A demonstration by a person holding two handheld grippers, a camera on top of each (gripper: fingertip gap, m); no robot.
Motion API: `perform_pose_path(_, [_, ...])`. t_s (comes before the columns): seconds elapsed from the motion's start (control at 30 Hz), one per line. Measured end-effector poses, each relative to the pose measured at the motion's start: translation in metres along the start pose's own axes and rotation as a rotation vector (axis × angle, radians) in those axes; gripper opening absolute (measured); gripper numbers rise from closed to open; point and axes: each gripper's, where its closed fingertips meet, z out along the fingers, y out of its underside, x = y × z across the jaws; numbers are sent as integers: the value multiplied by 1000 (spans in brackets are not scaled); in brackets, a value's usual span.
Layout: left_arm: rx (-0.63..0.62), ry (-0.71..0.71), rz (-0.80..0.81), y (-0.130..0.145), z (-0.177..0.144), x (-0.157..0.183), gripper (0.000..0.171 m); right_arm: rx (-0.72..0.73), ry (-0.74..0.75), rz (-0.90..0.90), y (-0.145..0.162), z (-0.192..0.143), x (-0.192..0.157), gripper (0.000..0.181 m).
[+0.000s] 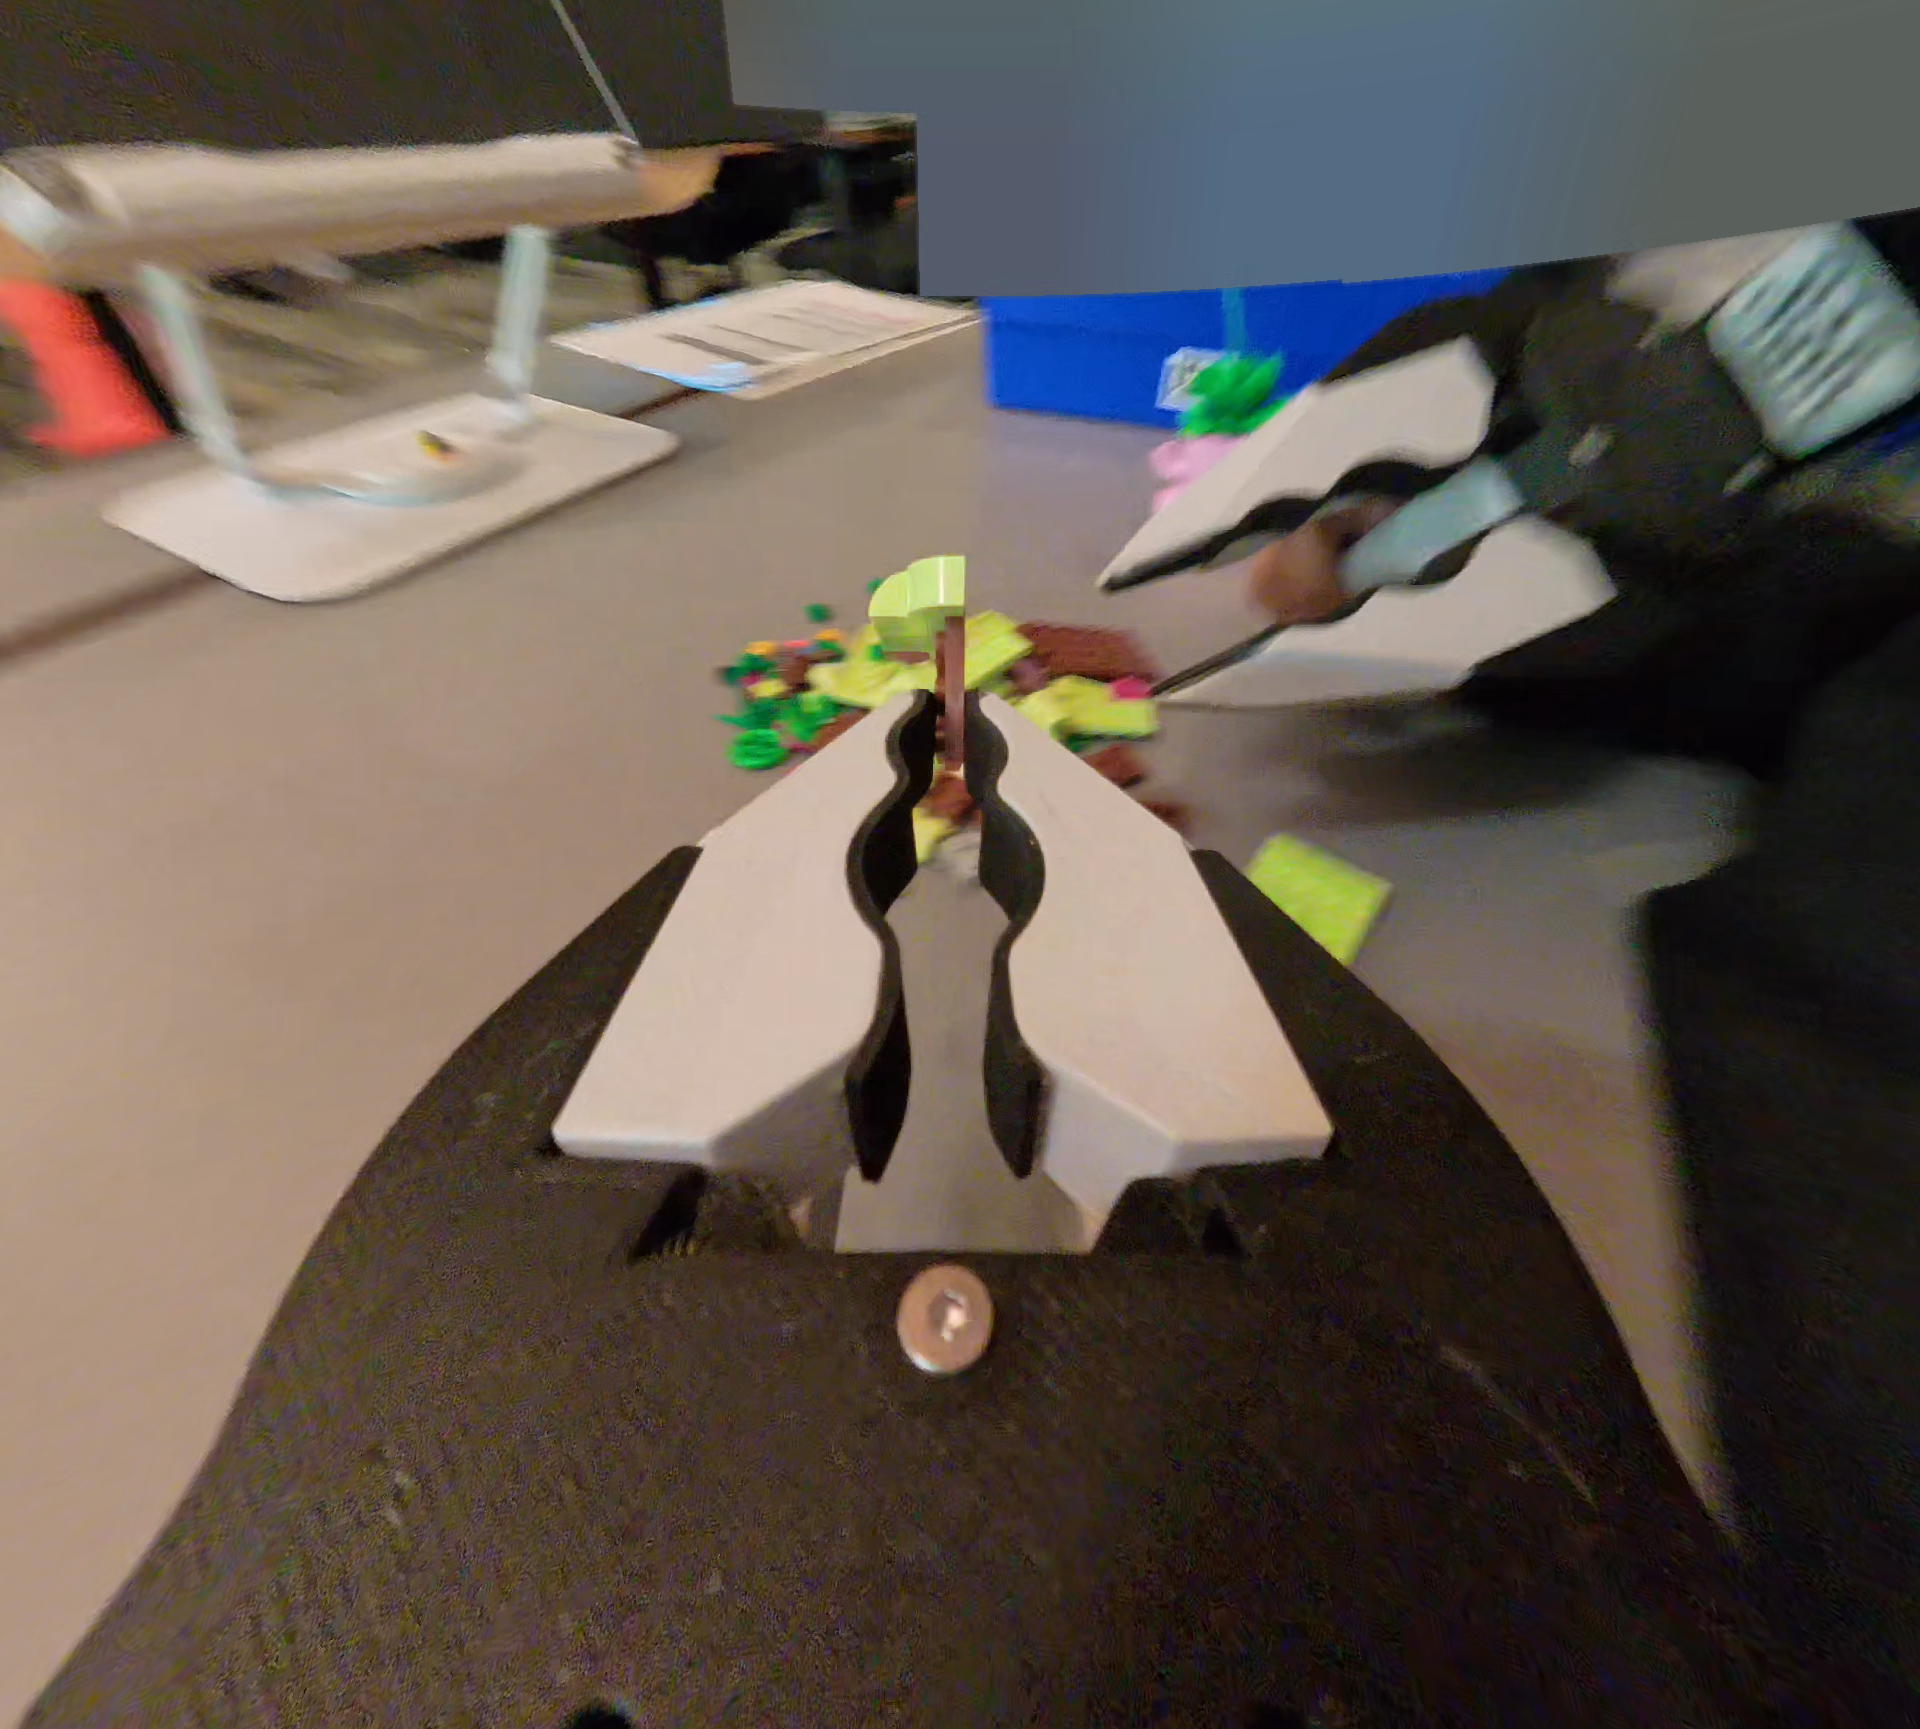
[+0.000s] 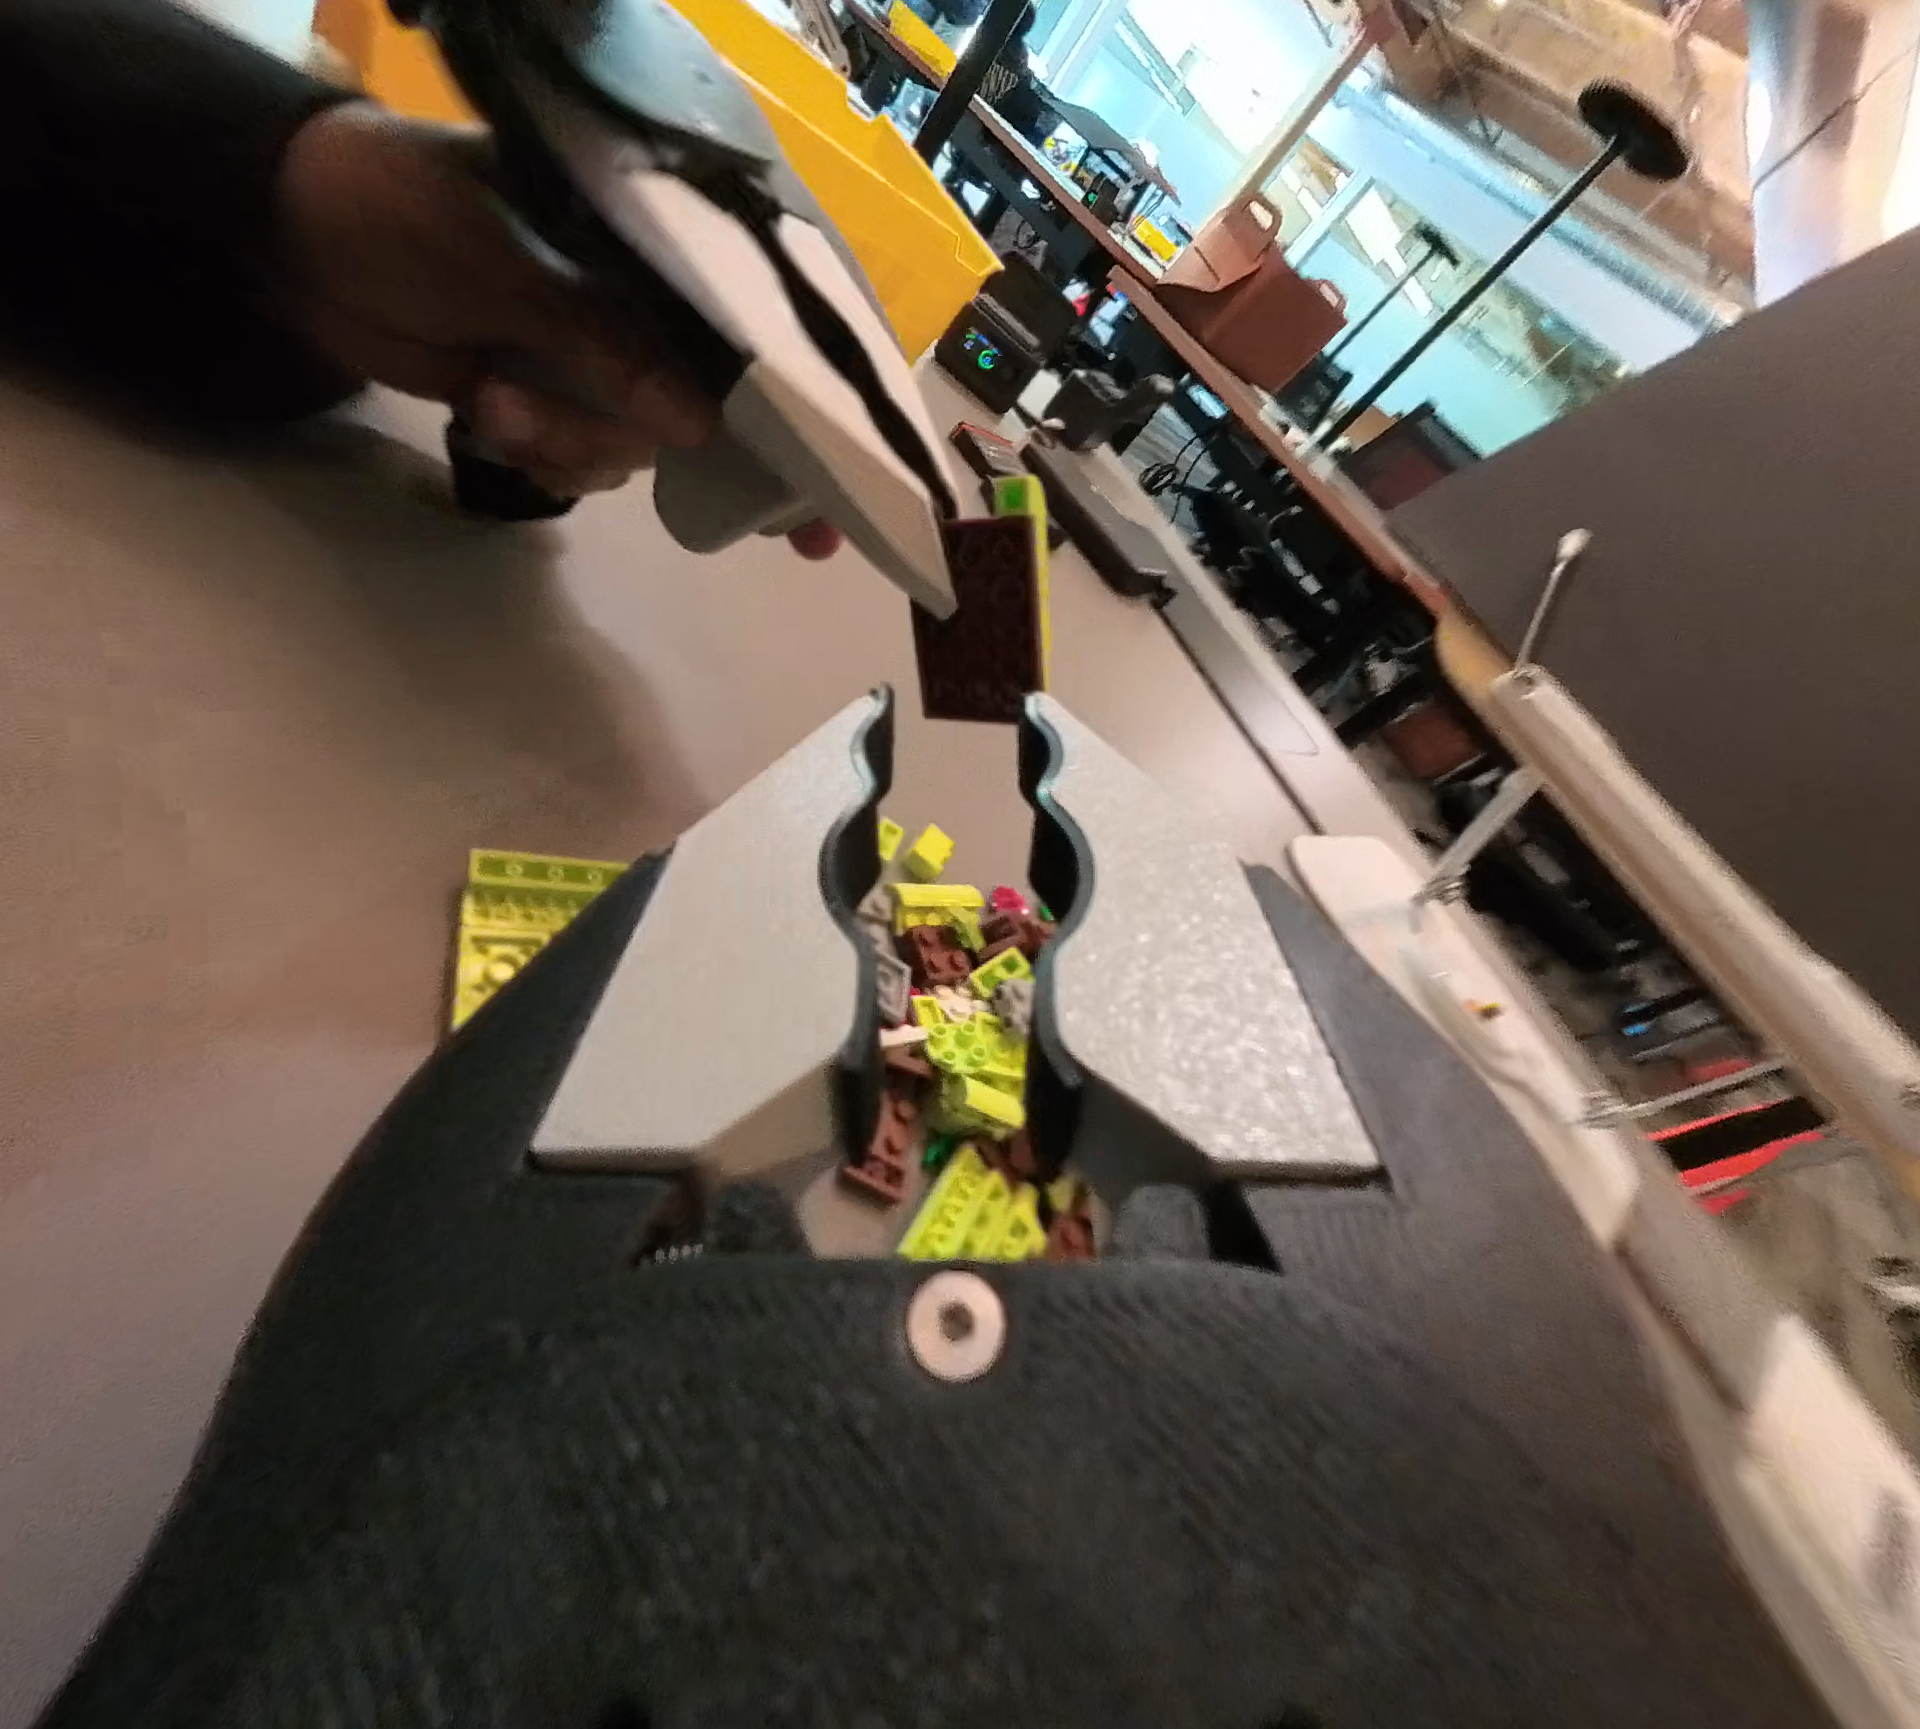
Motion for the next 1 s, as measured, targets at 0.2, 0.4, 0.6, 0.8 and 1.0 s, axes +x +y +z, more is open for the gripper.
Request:
perform_pose_path(0.2, [-208, -310, 643, 21, 7, -12, 0, 29, -86, 412, 1, 6, 5, 45])
perform_pose_path(0.4, [-314, -361, 945, 33, 14, -2, 0, -84, -155, 522, 17, 15, -7, 36])
perform_pose_path(0.6, [-342, -384, 1053, 35, 14, 1, 0, -153, -166, 595, 23, 23, -12, 23])
perform_pose_path(0.8, [-314, -383, 1061, 34, 15, 4, 0, -169, -220, 765, 30, 19, -9, 11])
perform_pose_path(1.0, [-106, -280, 694, 14, 10, 14, 34, -72, -274, 1015, 28, 11, 5, 8])
